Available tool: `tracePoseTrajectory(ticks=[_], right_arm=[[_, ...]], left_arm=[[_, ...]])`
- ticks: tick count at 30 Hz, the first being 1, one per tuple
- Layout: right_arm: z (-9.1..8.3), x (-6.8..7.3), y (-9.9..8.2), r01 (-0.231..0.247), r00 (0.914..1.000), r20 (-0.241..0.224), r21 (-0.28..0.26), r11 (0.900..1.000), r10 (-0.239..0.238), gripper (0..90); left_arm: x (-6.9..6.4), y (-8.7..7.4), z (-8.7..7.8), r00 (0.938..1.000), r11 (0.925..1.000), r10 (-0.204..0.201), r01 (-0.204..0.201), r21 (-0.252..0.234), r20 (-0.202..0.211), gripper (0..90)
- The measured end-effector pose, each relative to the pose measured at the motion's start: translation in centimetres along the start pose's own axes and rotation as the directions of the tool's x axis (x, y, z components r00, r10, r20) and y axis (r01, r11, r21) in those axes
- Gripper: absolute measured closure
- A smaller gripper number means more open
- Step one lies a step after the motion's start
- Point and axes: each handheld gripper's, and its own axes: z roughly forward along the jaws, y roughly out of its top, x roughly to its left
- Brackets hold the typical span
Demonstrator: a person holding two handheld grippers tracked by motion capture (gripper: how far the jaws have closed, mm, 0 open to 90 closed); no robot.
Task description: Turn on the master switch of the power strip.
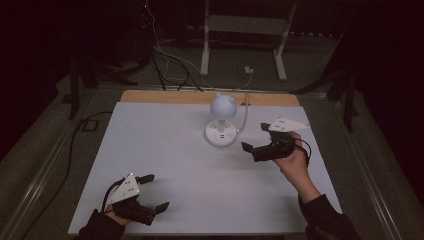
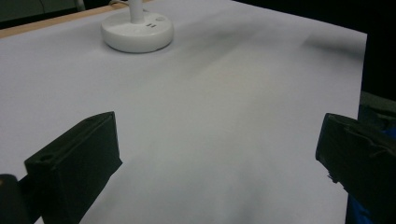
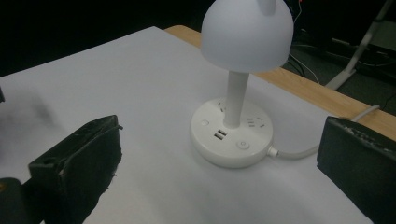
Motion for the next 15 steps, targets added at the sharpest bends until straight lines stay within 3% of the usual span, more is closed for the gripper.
tracePoseTrajectory(ticks=[15], right_arm=[[3.2, -0.2, 0.4, 0.003, 0.999, -0.046, 0.014, 0.9999, -0.002, 0.0]], left_arm=[[0.0, 0.0, -0.1, 1.0, 1.0, -0.001, 0.001, -0.002, 0.0, 0.3]])
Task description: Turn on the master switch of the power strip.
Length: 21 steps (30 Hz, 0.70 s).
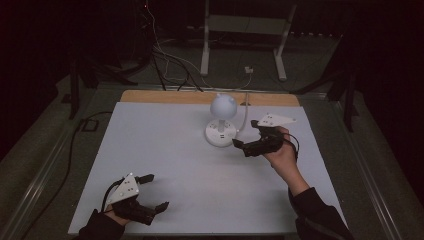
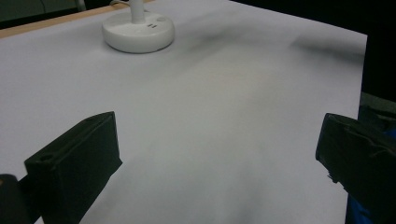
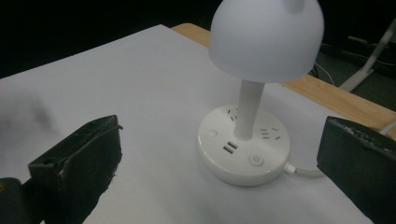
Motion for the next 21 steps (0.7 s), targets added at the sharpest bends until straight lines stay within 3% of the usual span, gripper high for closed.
tracePoseTrajectory(ticks=[10, 21], right_arm=[[2.4, -0.4, -0.3, -0.003, 0.9997, -0.026, 0.014, 0.9999, 0.004, 0.0], [4.8, -1.3, -1.2, 0.008, 0.9998, -0.02, 0.044, 0.999, -0.007, 0.0]], left_arm=[[0.0, 0.0, -0.1, 1.0, 1.0, -0.002, 0.002, -0.003, 0.001, 0.3], [0.1, 0.0, -0.1, 1.0, 1.0, -0.006, 0.006, -0.004, 0.003, 0.3]])
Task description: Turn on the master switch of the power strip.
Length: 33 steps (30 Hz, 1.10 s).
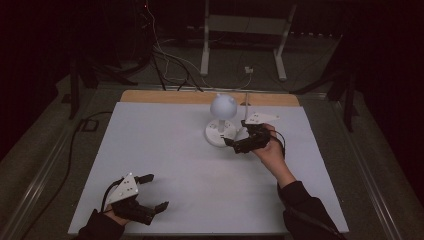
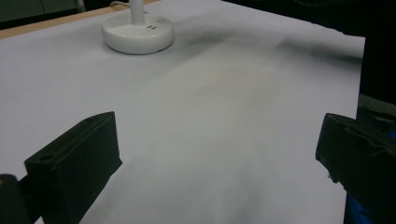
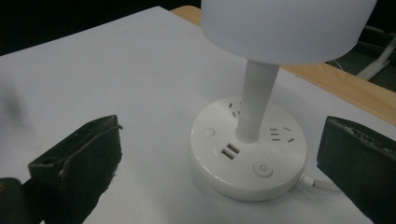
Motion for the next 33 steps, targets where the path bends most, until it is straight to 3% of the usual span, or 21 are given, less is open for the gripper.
tracePoseTrajectory(ticks=[4, 11, 14, 17, 23, 26, 29, 33], right_arm=[[0.7, -0.3, -0.3, 0.031, 0.999, 0.033, 0.002, 0.9995, -0.031, 0.0], [2.0, -0.8, -1.0, 0.032, 0.999, 0.03, 0.024, 0.9992, -0.033, 0.0], [2.6, -0.8, -1.2, 0.016, 0.9971, 0.074, 0.013, 0.9998, -0.017, 0.0], [3.0, -0.8, -1.4, -0.006, 0.9959, 0.09, 0.003, 1.0, 0.006, 0.0], [3.8, -1.0, -1.9, -0.008, 0.9968, 0.079, 0.005, 1.0, 0.008, 0.0], [4.2, -0.9, -2.2, 0.016, 0.9948, 0.101, 0.006, 0.9999, -0.016, 4.8], [4.4, -1.0, -2.4, 0.016, 0.9927, 0.12, -0.003, 0.9999, -0.016, 9.5], [4.7, -1.1, -2.5, 0.003, 0.9904, 0.138, 0.002, 1.0, -0.003, 22.1]], left_arm=[[0.0, 0.0, 0.0, 1.0, 1.0, 0.0, 0.0, 0.0, 0.002, 0.3], [0.0, 0.0, 0.0, 1.0, 1.0, 0.004, -0.004, 0.001, 0.003, 0.3], [0.0, 0.0, 0.0, 1.0, 1.0, 0.004, -0.004, 0.002, 0.003, 0.3], [0.0, 0.0, 0.0, 1.0, 1.0, 0.008, -0.008, 0.003, 0.004, 0.3], [-0.1, 0.0, 0.0, 1.0, 1.0, 0.007, -0.007, 0.005, 0.002, 0.3], [0.0, 0.0, 0.0, 1.0, 1.0, 0.005, -0.005, 0.005, 0.0, 0.3], [-0.1, 0.0, 0.0, 1.0, 1.0, 0.006, -0.006, 0.005, 0.0, 0.3], [-0.1, 0.0, 0.0, 1.0, 1.0, 0.007, -0.007, 0.006, 0.0, 0.3]])
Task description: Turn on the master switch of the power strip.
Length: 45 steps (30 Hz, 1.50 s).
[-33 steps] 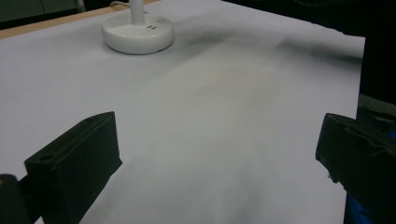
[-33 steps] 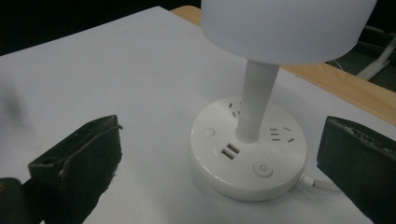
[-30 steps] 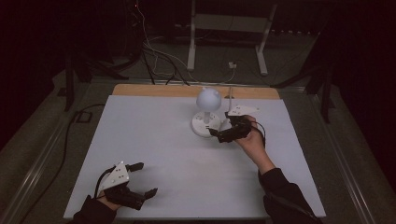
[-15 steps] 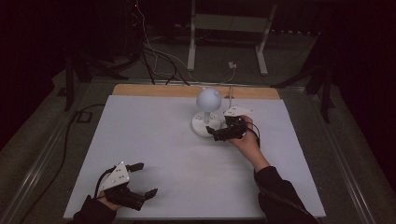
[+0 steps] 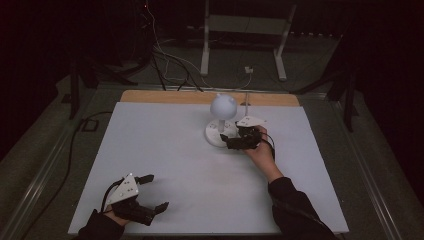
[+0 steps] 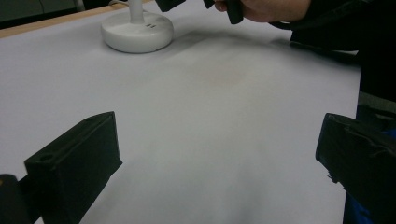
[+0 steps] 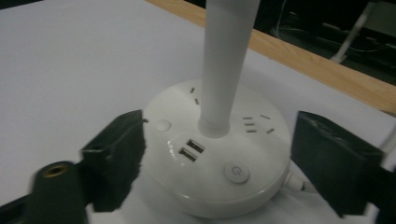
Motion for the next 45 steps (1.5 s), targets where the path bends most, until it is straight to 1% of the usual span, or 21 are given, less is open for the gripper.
tracePoseTrajectory(ticks=[2, 6, 8, 9, 11, 15, 17, 18, 20, 21, 23, 25, 26, 27, 28, 32, 36, 40, 42, 45], right_arm=[[0.15, -0.02, 0.0, -0.006, 0.9999, 0.012, 0.006, 1.0, 0.006, 24.8], [0.26, -0.03, 0.15, -0.016, 0.9998, 0.014, 0.01, 0.9998, 0.016, 34.7], [0.27, 0.03, 0.24, -0.019, 0.9995, 0.025, 0.012, 0.9997, 0.019, 39.6], [0.31, 0.05, 0.29, -0.026, 0.9994, 0.022, 0.017, 0.9995, 0.025, 40.8], [0.37, 0.14, 0.34, -0.02, 0.9992, 0.033, 0.024, 0.9995, 0.02, 45.2], [0.42, 0.07, 0.44, -0.034, 0.9983, 0.049, 0.033, 0.9989, 0.033, 51.9], [0.36, 0.0, 0.47, -0.045, 0.9978, 0.05, 0.033, 0.9984, 0.043, 57.2], [0.32, -0.02, 0.5, -0.042, 0.9975, 0.057, 0.032, 0.9986, 0.041, 59.4], [0.24, -0.05, 0.57, -0.05, 0.9974, 0.054, 0.037, 0.9981, 0.047, 66.4], [0.2, -0.03, 0.59, -0.048, 0.9972, 0.059, 0.039, 0.9981, 0.045, 68.1], [0.19, -0.1, 0.6, -0.055, 0.9973, 0.05, 0.045, 0.9974, 0.053, 75.0], [0.2, -0.13, 0.56, -0.055, 0.9974, 0.049, 0.048, 0.9973, 0.053, 78.9], [0.22, -0.14, 0.54, -0.056, 0.9973, 0.05, 0.051, 0.9972, 0.053, 82.1], [0.21, -0.15, 0.52, -0.057, 0.9971, 0.053, 0.052, 0.997, 0.054, 88.4], [0.2, -0.17, 0.51, -0.057, 0.9968, 0.058, 0.053, 0.9969, 0.054, 90.0], [0.29, -0.4, 0.5, -0.073, 0.9958, 0.059, 0.059, 0.9956, 0.069, 90.0], [0.5, -0.53, 0.35, -0.074, 0.9955, 0.066, 0.077, 0.9943, 0.069, 90.0], [0.7, -0.59, 0.08, -0.059, 0.9952, 0.083, 0.088, 0.9943, 0.052, 90.0], [0.78, -0.54, -0.08, -0.064, 0.9945, 0.089, 0.089, 0.9939, 0.056, 90.0], [0.92, -0.53, -0.26, -0.05, 0.9945, 0.096, 0.094, 0.9943, 0.041, 90.0]], left_arm=[[0.01, 0.0, -0.02, 1.0, 1.0, -0.001, 0.001, -0.001, -0.001, 0.3], [0.01, -0.01, -0.01, 1.0, 1.0, -0.001, 0.001, -0.001, 0.0, 0.3], [0.01, 0.0, -0.03, 1.0, 1.0, -0.001, 0.001, -0.002, 0.0, 0.3], [0.01, 0.01, -0.04, 1.0, 1.0, -0.001, 0.001, -0.003, 0.0, 0.3], [0.01, 0.01, -0.04, 1.0, 1.0, 0.0, 0.0, -0.002, 0.001, 0.3], [-0.02, 0.02, -0.05, 1.0, 1.0, 0.0, 0.0, -0.004, -0.001, 0.3], [0.0, 0.01, -0.06, 1.0, 1.0, 0.0, 0.0, -0.003, 0.0, 0.3], [0.0, 0.01, -0.05, 1.0, 1.0, 0.0, 0.0, -0.003, -0.001, 0.3], [0.0, 0.0, -0.05, 1.0, 1.0, 0.0, 0.0, -0.003, 0.0, 0.3], [0.0, 0.0, -0.05, 1.0, 1.0, 0.0, 0.0, -0.003, -0.001, 0.3], [0.01, 0.0, -0.04, 1.0, 1.0, 0.0, 0.0, -0.002, -0.001, 0.3], [0.0, 0.0, -0.04, 1.0, 1.0, 0.001, -0.001, -0.002, -0.001, 0.3], [-0.01, 0.0, -0.04, 1.0, 1.0, 0.001, -0.001, -0.001, -0.001, 0.3], [-0.01, 0.0, -0.04, 1.0, 1.0, 0.001, -0.001, 0.0, -0.001, 0.3], [-0.01, 0.0, -0.03, 1.0, 1.0, 0.0, 0.0, -0.001, -0.001, 0.3], [0.0, -0.01, -0.04, 1.0, 1.0, 0.0, 0.0, -0.003, 0.0, 0.3], [0.0, -0.01, -0.04, 1.0, 1.0, 0.0, 0.0, -0.002, 0.0, 0.3], [0.0, -0.02, -0.03, 1.0, 1.0, 0.001, -0.001, 0.0, 0.001, 0.3], [0.0, -0.02, -0.03, 1.0, 1.0, -0.001, 0.001, -0.001, 0.001, 0.3], [0.0, -0.03, -0.02, 1.0, 1.0, -0.001, 0.001, -0.001, 0.001, 0.3]])
